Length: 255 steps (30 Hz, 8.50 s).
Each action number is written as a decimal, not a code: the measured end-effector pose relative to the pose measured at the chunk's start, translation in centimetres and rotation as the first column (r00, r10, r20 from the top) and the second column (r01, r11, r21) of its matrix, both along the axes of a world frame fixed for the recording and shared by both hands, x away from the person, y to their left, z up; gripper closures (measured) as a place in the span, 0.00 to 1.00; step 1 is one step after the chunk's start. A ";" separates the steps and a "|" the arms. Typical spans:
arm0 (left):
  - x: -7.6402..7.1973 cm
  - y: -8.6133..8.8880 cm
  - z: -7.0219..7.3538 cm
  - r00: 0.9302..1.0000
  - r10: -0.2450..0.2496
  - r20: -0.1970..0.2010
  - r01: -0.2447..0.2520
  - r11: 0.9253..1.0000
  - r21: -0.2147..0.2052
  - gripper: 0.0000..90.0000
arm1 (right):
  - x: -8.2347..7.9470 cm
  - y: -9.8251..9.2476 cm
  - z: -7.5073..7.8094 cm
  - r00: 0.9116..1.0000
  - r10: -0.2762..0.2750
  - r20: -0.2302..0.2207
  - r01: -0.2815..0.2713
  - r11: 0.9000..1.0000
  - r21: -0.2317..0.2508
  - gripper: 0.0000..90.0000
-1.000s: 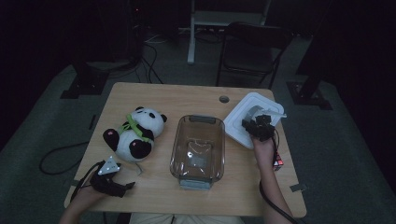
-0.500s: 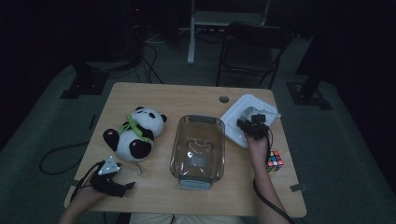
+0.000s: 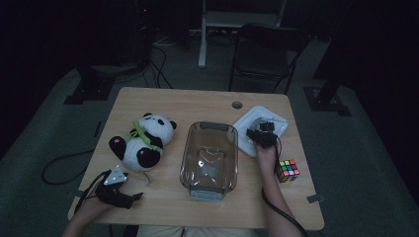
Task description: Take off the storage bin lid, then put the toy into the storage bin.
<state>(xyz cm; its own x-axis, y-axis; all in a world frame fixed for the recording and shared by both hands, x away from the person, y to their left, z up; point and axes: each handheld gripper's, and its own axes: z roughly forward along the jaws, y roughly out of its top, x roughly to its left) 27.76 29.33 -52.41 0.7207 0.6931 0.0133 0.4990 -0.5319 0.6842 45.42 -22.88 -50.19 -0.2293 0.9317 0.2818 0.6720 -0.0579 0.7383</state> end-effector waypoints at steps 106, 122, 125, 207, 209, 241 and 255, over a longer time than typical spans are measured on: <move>11.2 -4.7 9.7 0.919 0.369 0.137 -0.359 0.928 -0.096 0.19 | -14.2 3.8 -2.0 0.891 0.453 0.020 -0.447 0.886 -0.125 0.16; 11.7 -4.9 8.9 0.915 0.384 0.126 -0.379 0.923 -0.062 0.79 | -14.1 3.8 -1.9 0.892 0.452 0.013 -0.448 0.887 -0.114 0.16; 11.7 -5.0 9.1 0.916 0.382 0.123 -0.377 0.924 -0.065 0.80 | -14.1 3.7 -1.9 0.893 0.450 0.016 -0.446 0.888 -0.111 0.16; 6.0 -9.6 22.3 0.937 0.171 0.303 -0.052 0.930 -0.363 0.85 | -13.2 10.0 -1.0 0.825 0.563 0.046 -0.550 0.818 -0.167 0.15; 6.2 -10.2 22.1 0.943 0.154 0.294 -0.037 0.929 -0.368 0.85 | -13.2 9.9 -1.0 0.828 0.559 0.048 -0.546 0.822 -0.162 0.15; 7.5 -15.2 19.4 0.965 0.090 0.245 0.004 0.934 -0.358 0.85 | -13.0 9.6 -1.4 0.824 0.567 0.029 -0.558 0.818 -0.143 0.15; 6.1 -14.9 17.3 0.970 0.071 0.234 0.004 0.952 -0.306 0.85 | -12.9 9.6 -1.4 0.823 0.568 0.026 -0.560 0.817 -0.135 0.15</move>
